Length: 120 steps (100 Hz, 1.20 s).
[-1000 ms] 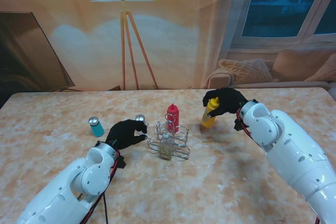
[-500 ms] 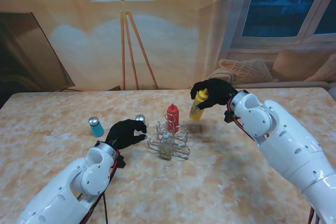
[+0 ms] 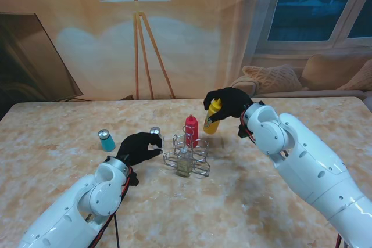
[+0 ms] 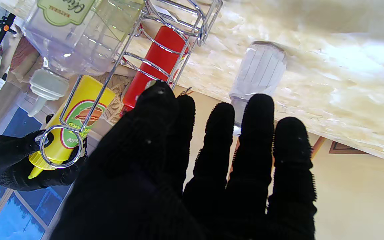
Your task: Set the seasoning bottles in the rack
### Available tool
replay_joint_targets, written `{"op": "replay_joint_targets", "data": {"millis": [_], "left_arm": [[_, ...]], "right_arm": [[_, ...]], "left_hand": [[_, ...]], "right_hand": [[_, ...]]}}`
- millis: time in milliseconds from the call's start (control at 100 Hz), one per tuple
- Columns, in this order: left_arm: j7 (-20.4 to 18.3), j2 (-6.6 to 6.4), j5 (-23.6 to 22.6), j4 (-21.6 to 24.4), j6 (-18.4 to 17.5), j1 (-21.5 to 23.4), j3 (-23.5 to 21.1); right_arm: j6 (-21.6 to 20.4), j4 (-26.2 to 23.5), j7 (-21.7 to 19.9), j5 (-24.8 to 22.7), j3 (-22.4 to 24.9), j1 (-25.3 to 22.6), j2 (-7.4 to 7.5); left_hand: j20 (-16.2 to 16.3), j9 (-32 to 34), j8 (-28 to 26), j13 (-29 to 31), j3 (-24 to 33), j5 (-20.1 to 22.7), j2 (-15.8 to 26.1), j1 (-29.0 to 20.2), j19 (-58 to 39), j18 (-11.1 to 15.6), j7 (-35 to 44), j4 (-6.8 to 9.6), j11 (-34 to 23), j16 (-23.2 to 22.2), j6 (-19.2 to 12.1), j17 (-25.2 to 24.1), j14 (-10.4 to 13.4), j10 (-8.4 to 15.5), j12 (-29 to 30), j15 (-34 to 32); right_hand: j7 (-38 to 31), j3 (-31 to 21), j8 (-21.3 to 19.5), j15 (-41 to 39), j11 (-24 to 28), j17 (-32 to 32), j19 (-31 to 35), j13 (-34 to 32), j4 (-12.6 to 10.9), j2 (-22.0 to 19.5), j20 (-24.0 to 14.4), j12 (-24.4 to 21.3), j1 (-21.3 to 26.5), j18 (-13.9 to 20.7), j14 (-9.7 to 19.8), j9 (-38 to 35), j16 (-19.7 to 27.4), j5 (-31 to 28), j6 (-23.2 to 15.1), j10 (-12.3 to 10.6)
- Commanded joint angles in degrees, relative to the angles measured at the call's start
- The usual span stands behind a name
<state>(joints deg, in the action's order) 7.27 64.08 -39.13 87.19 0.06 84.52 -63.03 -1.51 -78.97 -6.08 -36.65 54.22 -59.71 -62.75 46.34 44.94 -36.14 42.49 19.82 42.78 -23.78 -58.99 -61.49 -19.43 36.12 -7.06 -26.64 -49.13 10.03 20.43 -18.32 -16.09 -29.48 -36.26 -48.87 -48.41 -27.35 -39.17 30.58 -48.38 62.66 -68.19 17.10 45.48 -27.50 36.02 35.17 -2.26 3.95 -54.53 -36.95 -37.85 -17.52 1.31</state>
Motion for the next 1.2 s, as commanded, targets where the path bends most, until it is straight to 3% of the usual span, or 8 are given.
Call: {"op": "replay_joint_targets", "data": {"millis": [0,280,890,1190], "left_arm": [[-0.6,0.12,-0.2,0.1,0.1,0.1,-0.1],[-0.6,0.12,-0.2,0.0,0.1,0.0,0.0],[-0.7,0.12,-0.2,-0.2,0.4,-0.3,0.2],[-0.7,0.14,-0.1,-0.3,0.3,-0.3,0.2]], "right_arm": [[0.7,-1.2,-0.7,-0.2,-0.5,-1.1,-0.74],[5.8,-2.9,2.1,-1.2,-1.8,-2.7,-1.44],[5.5,-5.6,0.5,-2.5,-1.4,-5.3,-0.76],[7.5,-5.8,0.4,-2.5,-2.3,-5.9,-0.83]], "left_hand": [[-0.8,0.7,0.5,1.0,1.5,0.2,-1.7,0.4,0.1,0.6,1.1,-1.00,-0.8,0.2,-0.5,-0.1,0.7,1.0,-0.3,0.7],[-1.0,0.7,0.6,1.0,1.8,0.2,-1.8,0.5,0.2,0.8,1.2,-1.08,-0.8,0.2,-0.5,0.0,0.7,0.9,-0.3,0.6],[-1.4,0.7,0.7,1.0,2.2,0.2,-1.9,0.6,0.2,1.0,1.3,-1.19,-0.9,0.3,-0.4,0.0,0.7,0.9,-0.2,0.7],[-1.6,0.6,0.7,1.0,2.3,0.2,-2.0,0.6,0.4,1.1,1.2,-1.22,-0.9,0.3,-0.4,-0.1,0.6,0.8,-0.2,0.7]], "right_hand": [[-11.8,-8.3,-2.5,-0.2,6.7,-0.8,1.4,-2.6,-2.1,-4.4,-1.2,5.1,10.7,-0.4,6.9,-6.6,-1.2,-2.9,-0.4,-5.4],[-12.0,-8.5,-3.6,-0.5,8.2,-1.1,1.9,-2.8,-2.2,-4.1,-1.4,4.8,10.7,-0.8,6.6,-5.6,-1.0,-2.5,1.0,-4.6],[-12.1,-8.2,-4.8,-0.9,10.6,-1.0,2.0,-3.0,-1.9,-3.5,-1.3,3.3,9.9,-0.1,7.1,-5.1,-0.3,-2.4,1.0,-4.7],[-14.9,-8.5,-11.6,-2.4,13.2,-1.7,2.8,-4.0,-1.9,-2.7,-1.7,3.3,8.2,1.0,8.4,-4.3,-0.2,0.6,0.6,-5.0]]}}
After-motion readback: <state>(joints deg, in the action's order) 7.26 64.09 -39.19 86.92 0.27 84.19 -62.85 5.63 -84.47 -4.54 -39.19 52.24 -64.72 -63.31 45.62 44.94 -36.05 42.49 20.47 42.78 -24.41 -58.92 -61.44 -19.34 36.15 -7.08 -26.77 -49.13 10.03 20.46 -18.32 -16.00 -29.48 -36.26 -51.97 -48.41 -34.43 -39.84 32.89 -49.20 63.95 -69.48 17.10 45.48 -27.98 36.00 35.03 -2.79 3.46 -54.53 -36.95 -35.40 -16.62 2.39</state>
